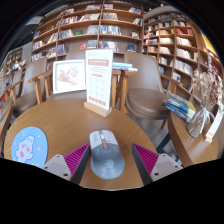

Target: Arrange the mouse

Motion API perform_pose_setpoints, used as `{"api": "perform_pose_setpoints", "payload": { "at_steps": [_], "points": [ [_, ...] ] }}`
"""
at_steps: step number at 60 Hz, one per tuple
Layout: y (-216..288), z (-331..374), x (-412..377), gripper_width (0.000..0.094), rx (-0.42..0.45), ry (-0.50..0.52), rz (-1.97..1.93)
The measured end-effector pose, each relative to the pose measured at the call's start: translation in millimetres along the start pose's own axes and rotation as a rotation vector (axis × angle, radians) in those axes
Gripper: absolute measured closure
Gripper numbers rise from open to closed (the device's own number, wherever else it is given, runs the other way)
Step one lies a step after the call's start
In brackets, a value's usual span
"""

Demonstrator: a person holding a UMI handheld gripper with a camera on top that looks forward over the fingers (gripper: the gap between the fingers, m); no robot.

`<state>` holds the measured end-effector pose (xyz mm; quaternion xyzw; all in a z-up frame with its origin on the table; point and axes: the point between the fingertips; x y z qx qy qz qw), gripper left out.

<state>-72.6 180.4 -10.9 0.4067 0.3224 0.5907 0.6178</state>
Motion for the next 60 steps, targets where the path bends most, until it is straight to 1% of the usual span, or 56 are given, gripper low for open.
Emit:
{"api": "perform_pose_setpoints", "payload": {
  "at_steps": [12, 16, 19, 20, 24, 26, 32, 37, 47, 52, 60],
  "points": [
    [7, -16, 7, 0.0086, -0.008, -0.019, -0.019],
    [6, -18, 5, 0.0117, -0.009, -0.009, -0.03],
    [7, -19, 2, 0.0166, -0.009, 0.001, -0.038],
    [6, -19, 1, 0.0196, -0.009, 0.008, -0.041],
    [6, -20, -9, 0.0349, -0.014, 0.038, -0.061],
    [7, -21, -8, 0.0423, -0.012, 0.037, -0.057],
    [7, -22, -5, 0.0483, -0.015, 0.013, -0.07],
    [8, -13, 0, 0.0509, -0.036, -0.01, -0.108],
    [59, 38, -15, 0.0518, 0.024, -0.013, -0.103],
    [91, 63, -58, 0.0521, 0.068, 0.048, -0.098],
    [107, 95, -146, 0.052, 0.088, 0.158, -0.09]
  ]
}}
Point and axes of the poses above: the point between the fingertips, and its own axes, seen from behind it with the camera up: x to the right, y up, z backward, against the way the camera looks, and after that the axes turned 9 degrees about x, right-handed
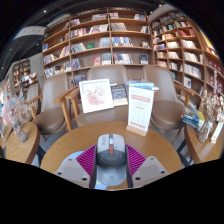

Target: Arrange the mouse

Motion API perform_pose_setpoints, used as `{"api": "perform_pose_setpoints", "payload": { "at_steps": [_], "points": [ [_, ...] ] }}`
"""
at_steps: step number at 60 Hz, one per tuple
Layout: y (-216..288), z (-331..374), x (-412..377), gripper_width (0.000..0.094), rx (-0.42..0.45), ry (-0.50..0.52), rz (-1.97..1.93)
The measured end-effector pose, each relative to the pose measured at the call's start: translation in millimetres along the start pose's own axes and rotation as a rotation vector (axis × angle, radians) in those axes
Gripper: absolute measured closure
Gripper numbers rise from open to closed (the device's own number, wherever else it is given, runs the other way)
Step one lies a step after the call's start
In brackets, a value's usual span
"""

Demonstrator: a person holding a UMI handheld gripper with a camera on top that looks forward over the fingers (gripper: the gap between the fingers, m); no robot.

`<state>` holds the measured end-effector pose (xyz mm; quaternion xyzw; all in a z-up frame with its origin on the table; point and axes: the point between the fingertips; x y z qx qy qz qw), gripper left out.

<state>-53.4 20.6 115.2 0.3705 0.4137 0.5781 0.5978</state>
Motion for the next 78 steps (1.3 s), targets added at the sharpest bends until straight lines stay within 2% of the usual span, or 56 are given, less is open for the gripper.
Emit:
{"api": "perform_pose_setpoints", "payload": {
  "at_steps": [9, 19, 34, 44, 45, 49, 52, 56, 65, 78],
  "points": [
    [-37, -4, -77, 0.0521, -0.046, 0.063, 0.027],
    [-93, -21, -103, 0.0522, -0.112, 0.061, 0.057],
    [-129, -35, -94, 0.0514, -0.138, -0.028, 0.085],
    [-130, -37, -96, 0.0402, -0.124, -0.019, 0.073],
    [-129, -37, -96, 0.0361, -0.122, -0.018, 0.074],
    [-126, -36, -93, 0.007, -0.113, -0.03, 0.08],
    [-122, -34, -90, 0.0115, -0.104, -0.04, 0.084],
    [-114, -28, -87, 0.008, -0.089, -0.048, 0.089],
    [-87, 15, -88, 0.0086, -0.052, -0.034, 0.104],
    [-54, 133, -88, 0.0082, 0.021, -0.052, 0.098]
  ]
}}
Point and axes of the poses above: the point between the fingertips, and its own axes, seen from behind it with the camera up: x to the right, y up, z backward, against the way the camera looks, and after that the axes turned 9 degrees about x, right-handed
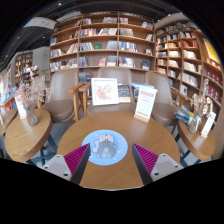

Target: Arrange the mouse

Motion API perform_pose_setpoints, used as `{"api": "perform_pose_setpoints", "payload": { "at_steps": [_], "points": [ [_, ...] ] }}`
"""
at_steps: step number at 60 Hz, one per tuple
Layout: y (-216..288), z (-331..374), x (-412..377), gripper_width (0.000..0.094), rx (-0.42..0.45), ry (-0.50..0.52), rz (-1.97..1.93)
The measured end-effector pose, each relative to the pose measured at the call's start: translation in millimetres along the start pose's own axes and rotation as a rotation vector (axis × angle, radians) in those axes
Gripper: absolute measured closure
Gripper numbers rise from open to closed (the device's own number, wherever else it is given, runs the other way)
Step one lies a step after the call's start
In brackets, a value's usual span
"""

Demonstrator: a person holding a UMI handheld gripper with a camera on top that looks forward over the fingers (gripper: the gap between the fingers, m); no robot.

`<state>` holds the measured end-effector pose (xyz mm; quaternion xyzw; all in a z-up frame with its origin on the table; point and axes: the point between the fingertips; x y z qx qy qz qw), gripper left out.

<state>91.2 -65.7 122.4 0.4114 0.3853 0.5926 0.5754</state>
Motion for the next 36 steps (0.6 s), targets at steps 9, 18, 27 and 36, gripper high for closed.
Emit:
{"api": "perform_pose_setpoints", "payload": {
  "at_steps": [9, 18, 27, 36],
  "points": [
    [8, 73, 13, 0.0085, 0.039, -0.004, -0.001],
    [-1, 122, 22, 0.0082, 0.063, -0.019, 0.018],
    [-11, 148, 34, 0.0082, 0.071, -0.02, 0.001],
    [-13, 164, 36, 0.0082, 0.077, -0.009, -0.002]
  ]
}}
Point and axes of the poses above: the point between the fingertips, and its own axes, seen from behind it with the camera up: x to the right, y up, z backward, against the way the camera looks, and after that the axes turned 9 degrees about x, right-handed
